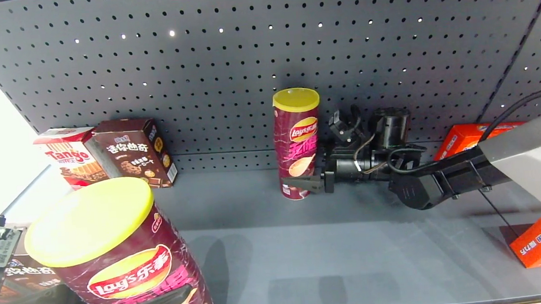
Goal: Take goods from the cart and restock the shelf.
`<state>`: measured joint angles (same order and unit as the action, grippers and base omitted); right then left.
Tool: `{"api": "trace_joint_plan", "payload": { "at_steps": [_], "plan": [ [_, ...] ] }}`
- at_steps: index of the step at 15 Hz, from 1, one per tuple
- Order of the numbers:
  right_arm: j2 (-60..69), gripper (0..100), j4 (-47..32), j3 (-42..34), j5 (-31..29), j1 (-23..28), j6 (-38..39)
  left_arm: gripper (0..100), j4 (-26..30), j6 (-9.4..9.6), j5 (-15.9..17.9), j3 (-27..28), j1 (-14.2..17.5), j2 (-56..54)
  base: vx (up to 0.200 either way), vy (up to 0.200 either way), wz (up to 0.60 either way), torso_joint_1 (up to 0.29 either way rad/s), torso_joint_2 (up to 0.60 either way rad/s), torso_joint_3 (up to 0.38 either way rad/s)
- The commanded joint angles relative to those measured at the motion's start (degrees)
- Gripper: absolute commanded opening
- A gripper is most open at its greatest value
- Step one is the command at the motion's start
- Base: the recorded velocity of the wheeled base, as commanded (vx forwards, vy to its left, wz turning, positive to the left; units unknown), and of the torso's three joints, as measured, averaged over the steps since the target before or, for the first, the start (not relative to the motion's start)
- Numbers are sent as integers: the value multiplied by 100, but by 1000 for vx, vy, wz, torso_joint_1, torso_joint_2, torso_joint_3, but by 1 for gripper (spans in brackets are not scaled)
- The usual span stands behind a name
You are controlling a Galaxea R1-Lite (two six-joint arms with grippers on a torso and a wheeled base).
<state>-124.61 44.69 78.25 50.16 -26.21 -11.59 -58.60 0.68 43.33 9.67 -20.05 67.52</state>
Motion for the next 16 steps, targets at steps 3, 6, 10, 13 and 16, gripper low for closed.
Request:
{"api": "trace_joint_plan", "payload": {
  "at_steps": [3,6,10,13,16],
  "plan": [
    [-28,0,172,15,-51,-25,131,0,-2,2,0,-123,1,-11,0,0,0,0,0,0],
    [69,0,180,-29,-86,-25,140,0,-2,2,0,-184,1,-38,0,0,0,0,0,0],
    [482,0,198,-381,-569,-165,166,0,-2,2,0,-176,1,-38,0,0,0,0,0,0],
    [1088,0,488,-1207,-850,-350,166,0,-2,2,0,-176,1,-46,0,0,0,0,0,0],
    [1712,0,673,-2165,-1053,-569,157,0,-2,2,0,-193,10,-73,0,0,0,0,0,0]
  ]
}}
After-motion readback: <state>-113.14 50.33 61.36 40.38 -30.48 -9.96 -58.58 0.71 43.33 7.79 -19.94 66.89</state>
